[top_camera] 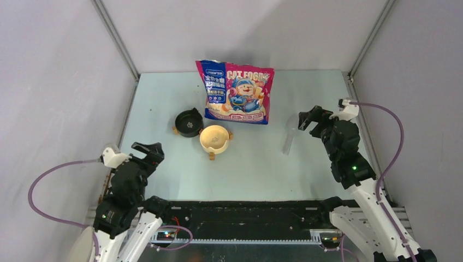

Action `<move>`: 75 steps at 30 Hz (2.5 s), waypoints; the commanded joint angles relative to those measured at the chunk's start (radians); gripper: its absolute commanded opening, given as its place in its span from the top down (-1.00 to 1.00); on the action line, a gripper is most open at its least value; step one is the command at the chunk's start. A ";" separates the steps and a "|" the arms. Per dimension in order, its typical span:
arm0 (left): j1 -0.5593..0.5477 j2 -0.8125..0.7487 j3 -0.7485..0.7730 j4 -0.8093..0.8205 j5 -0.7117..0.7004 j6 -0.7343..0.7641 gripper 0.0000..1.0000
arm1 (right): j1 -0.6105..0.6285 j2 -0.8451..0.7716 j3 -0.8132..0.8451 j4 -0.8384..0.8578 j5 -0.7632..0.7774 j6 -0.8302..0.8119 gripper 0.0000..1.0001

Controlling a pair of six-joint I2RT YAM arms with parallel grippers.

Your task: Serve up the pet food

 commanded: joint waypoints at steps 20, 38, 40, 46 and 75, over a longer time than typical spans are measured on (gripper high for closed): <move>-0.001 0.084 -0.030 0.071 0.044 0.093 -0.97 | -0.141 0.844 0.492 0.557 -0.935 -0.480 -0.99; -0.001 0.115 -0.029 0.044 0.045 0.086 -0.97 | -0.124 1.309 0.975 0.441 -1.282 -0.374 -0.44; -0.001 0.114 -0.032 0.044 0.045 0.083 -0.97 | -0.118 1.305 0.962 0.392 -1.219 -0.397 -0.09; -0.002 0.127 -0.033 0.051 0.059 0.086 -0.97 | -0.120 1.223 0.857 0.387 -1.098 -0.384 1.00; -0.001 0.205 -0.077 0.277 0.331 0.127 -0.97 | 0.501 0.294 0.327 -0.091 0.075 0.117 1.00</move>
